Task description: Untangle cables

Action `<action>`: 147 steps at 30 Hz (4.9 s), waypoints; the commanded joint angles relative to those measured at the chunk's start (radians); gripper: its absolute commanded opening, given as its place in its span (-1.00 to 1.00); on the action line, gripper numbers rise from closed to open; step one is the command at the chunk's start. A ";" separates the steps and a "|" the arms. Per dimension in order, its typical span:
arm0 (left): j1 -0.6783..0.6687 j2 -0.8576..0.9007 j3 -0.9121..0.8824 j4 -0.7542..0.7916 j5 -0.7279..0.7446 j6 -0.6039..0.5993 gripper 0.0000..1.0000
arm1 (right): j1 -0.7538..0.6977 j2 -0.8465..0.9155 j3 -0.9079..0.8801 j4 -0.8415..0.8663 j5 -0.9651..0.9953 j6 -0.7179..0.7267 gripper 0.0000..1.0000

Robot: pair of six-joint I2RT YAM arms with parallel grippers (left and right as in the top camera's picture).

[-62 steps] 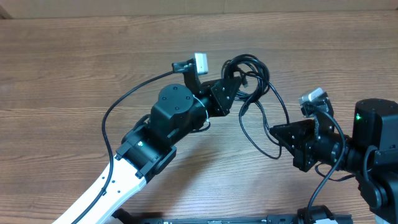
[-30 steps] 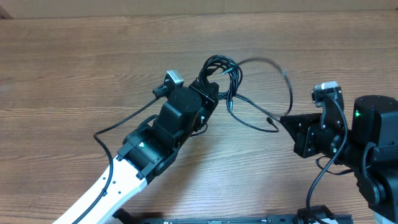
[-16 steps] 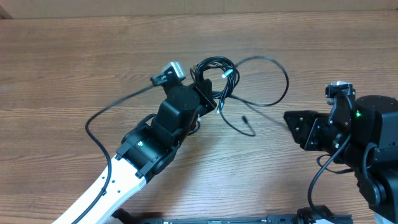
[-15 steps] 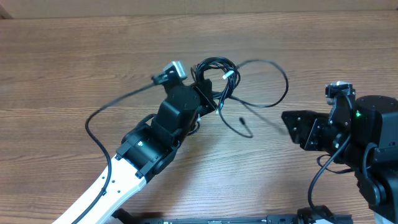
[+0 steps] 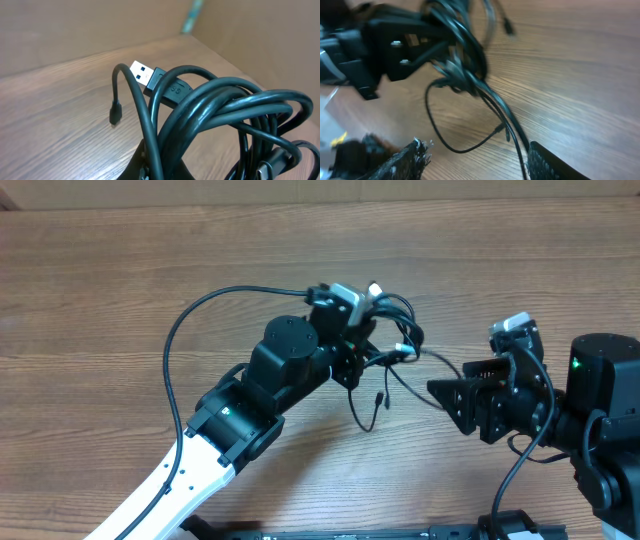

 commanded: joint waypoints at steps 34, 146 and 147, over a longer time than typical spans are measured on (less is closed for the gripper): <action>-0.017 0.004 0.013 0.148 0.049 -0.203 -0.92 | -0.001 0.043 0.000 0.045 -0.209 -0.089 -0.66; -0.031 0.004 0.013 0.087 0.211 -0.338 -0.92 | -0.001 0.090 0.000 0.086 -0.103 -0.085 -0.92; -0.031 0.004 0.013 0.086 0.196 -0.338 -0.91 | -0.001 0.092 0.000 0.085 -0.105 -0.085 -0.92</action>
